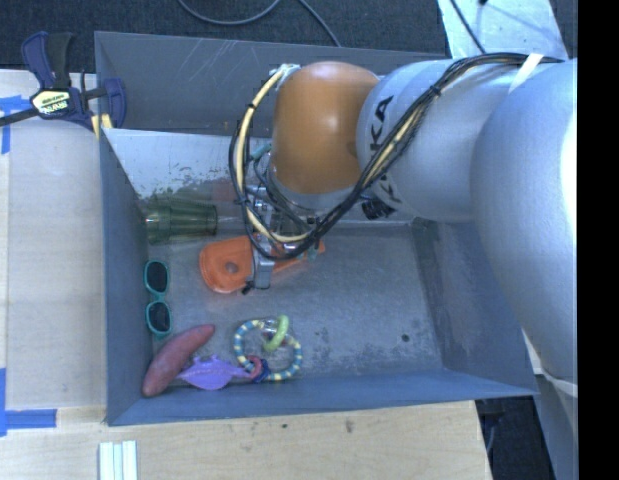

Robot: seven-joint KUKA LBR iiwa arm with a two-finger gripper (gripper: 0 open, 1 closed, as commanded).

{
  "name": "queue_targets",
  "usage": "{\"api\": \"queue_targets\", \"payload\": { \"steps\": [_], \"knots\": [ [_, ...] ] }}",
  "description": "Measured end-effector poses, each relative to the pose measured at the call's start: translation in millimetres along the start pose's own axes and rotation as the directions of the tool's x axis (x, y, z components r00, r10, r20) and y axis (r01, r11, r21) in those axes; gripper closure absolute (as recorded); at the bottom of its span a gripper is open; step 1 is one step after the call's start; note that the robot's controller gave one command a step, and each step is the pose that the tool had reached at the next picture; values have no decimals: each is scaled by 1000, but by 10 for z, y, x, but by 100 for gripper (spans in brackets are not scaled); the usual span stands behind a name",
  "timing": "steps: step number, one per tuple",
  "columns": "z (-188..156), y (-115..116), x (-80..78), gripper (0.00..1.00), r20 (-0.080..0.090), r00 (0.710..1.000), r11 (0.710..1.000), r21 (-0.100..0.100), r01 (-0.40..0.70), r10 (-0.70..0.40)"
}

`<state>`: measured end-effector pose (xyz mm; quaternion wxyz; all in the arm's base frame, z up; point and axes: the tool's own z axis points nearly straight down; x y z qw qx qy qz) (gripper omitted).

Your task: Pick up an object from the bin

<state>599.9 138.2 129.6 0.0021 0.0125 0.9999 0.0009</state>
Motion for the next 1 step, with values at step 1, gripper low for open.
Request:
{"api": "queue_targets", "payload": {
  "steps": [1],
  "knots": [
    [430, -123, -101, 100, 15, 982, 982, -1, 190, -190]
  ]
}}
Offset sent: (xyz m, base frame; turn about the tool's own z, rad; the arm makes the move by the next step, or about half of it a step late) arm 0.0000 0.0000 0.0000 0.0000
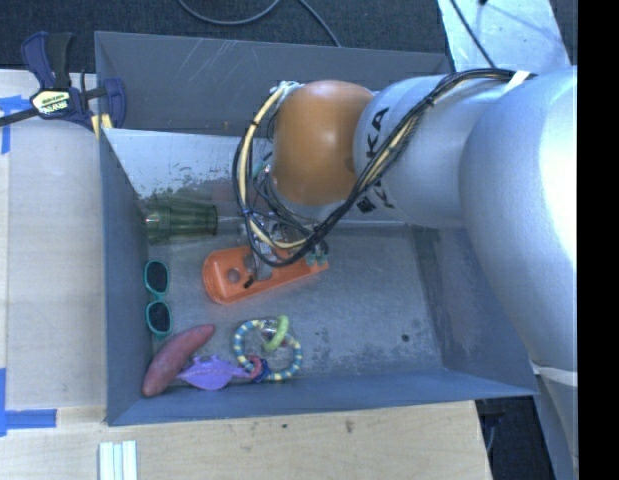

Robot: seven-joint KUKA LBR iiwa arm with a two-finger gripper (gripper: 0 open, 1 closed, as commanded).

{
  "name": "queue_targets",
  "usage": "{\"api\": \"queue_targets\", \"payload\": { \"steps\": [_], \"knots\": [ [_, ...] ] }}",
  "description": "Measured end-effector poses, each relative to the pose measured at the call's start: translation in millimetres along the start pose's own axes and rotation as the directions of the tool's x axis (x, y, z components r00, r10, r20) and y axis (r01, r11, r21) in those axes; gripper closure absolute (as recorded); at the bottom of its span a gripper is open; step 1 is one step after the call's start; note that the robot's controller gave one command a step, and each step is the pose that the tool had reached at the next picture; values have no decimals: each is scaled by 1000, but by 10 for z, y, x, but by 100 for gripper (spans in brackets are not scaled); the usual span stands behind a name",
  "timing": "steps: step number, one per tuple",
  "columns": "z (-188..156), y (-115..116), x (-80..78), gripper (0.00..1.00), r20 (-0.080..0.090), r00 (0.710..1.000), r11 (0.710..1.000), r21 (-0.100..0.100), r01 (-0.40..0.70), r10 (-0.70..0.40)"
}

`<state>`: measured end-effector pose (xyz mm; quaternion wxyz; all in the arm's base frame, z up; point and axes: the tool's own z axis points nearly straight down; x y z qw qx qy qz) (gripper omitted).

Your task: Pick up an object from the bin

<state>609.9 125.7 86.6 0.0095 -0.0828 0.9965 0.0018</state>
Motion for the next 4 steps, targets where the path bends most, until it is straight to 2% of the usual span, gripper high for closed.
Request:
{"api": "queue_targets", "payload": {
  "steps": [1, 2, 3, 4],
  "knots": [
    [0, -1, 0, 100, 0, 1000, 1000, 0, 0, 0],
    [-322, -12, -2, 100, -9, 1000, 1000, 0, 22, -22],
    [-959, -103, -1, 100, -1, 997, 997, 0, 80, -80],
    [-1572, -40, -55, 100, -4, 991, 991, -1, 132, -132]
  ]
}}
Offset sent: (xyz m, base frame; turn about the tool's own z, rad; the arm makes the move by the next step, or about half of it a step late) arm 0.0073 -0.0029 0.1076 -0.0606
